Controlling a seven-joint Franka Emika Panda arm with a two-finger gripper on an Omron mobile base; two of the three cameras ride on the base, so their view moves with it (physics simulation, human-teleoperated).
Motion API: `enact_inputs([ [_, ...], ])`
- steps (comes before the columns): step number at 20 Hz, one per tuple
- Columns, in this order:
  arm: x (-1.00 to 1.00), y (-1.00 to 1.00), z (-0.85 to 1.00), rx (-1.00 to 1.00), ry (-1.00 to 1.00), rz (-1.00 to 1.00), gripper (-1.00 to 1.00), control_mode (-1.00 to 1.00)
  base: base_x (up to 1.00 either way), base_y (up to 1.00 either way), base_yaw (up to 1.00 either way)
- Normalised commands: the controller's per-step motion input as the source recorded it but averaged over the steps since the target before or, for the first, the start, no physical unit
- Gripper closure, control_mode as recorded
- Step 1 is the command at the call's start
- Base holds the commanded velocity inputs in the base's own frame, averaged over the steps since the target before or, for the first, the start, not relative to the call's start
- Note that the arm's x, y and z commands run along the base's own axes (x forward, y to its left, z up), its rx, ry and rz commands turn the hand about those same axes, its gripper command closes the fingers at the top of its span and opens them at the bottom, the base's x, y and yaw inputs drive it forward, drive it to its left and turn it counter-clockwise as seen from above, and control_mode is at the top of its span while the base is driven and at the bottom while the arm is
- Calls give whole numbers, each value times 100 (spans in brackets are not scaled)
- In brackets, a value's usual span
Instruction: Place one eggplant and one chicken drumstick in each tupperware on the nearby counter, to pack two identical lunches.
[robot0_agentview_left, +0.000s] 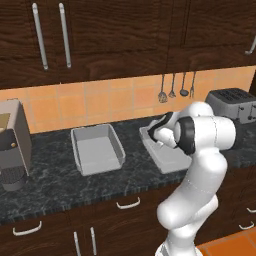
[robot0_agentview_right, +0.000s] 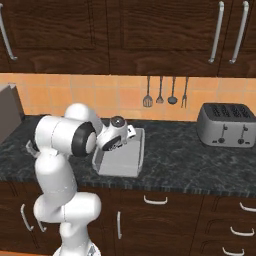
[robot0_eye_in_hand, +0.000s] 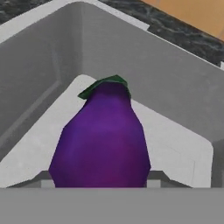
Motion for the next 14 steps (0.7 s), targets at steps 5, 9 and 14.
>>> enact_inputs([
  [5, 5, 0, -2, 0, -2, 0, -100, -100, 0, 0, 0],
  [9, -57, 0, 100, 0, -13, 0, -100, -100, 0, 0, 0],
  [14, -47, 0, 100, 0, -4, -2, -100, -100, 0, 0, 0],
])
